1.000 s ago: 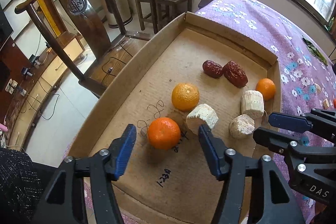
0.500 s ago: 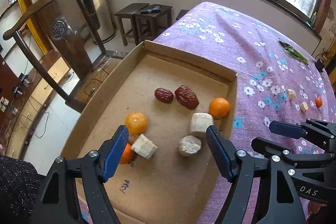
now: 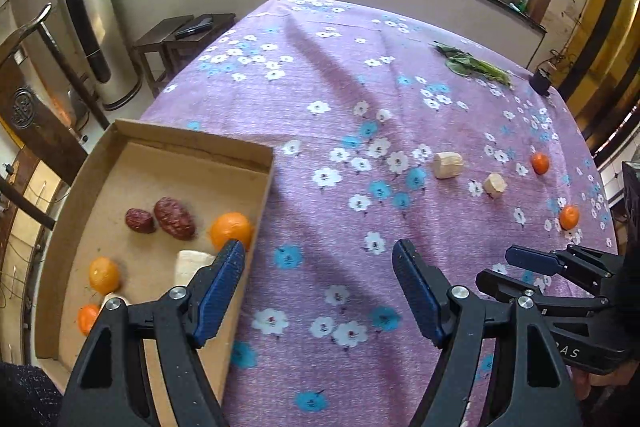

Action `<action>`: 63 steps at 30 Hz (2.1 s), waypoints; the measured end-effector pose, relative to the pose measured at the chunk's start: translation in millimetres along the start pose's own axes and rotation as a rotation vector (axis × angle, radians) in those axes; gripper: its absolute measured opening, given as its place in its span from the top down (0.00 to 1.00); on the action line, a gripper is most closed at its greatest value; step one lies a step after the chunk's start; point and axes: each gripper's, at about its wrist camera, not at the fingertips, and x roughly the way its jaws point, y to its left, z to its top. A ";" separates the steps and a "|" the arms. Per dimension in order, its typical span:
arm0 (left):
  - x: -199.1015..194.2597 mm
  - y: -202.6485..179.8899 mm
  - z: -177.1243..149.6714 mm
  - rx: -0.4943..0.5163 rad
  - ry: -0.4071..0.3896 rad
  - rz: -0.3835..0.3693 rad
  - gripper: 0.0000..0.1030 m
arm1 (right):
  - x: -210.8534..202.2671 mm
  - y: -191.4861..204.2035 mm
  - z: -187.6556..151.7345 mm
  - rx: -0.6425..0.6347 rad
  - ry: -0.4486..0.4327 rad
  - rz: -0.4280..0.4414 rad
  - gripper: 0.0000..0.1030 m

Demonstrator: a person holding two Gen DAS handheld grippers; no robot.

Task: Organize fruits
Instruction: 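Withdraw both tools from the box back over the table, then grasp a cylindrical yam chunk with left tool while right tool grasps a yam slice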

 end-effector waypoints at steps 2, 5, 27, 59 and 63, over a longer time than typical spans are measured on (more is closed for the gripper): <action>6.2 -17.7 6.9 0.021 0.005 -0.027 0.27 | -2.1 -18.6 -5.6 0.037 0.001 -0.016 0.48; 18.2 -43.0 17.0 0.055 0.020 -0.064 0.27 | -4.4 -40.1 -11.4 0.073 0.000 -0.038 0.48; 116.4 -116.2 71.2 0.084 0.130 -0.135 0.27 | -0.9 -93.8 9.8 0.144 -0.058 -0.060 0.43; 86.4 -98.0 62.8 0.133 0.078 -0.162 0.71 | 2.5 -94.4 24.9 0.063 -0.060 -0.072 0.69; 61.6 -89.1 55.1 0.118 0.069 -0.207 0.71 | -9.4 -83.8 21.0 0.046 -0.075 -0.066 0.69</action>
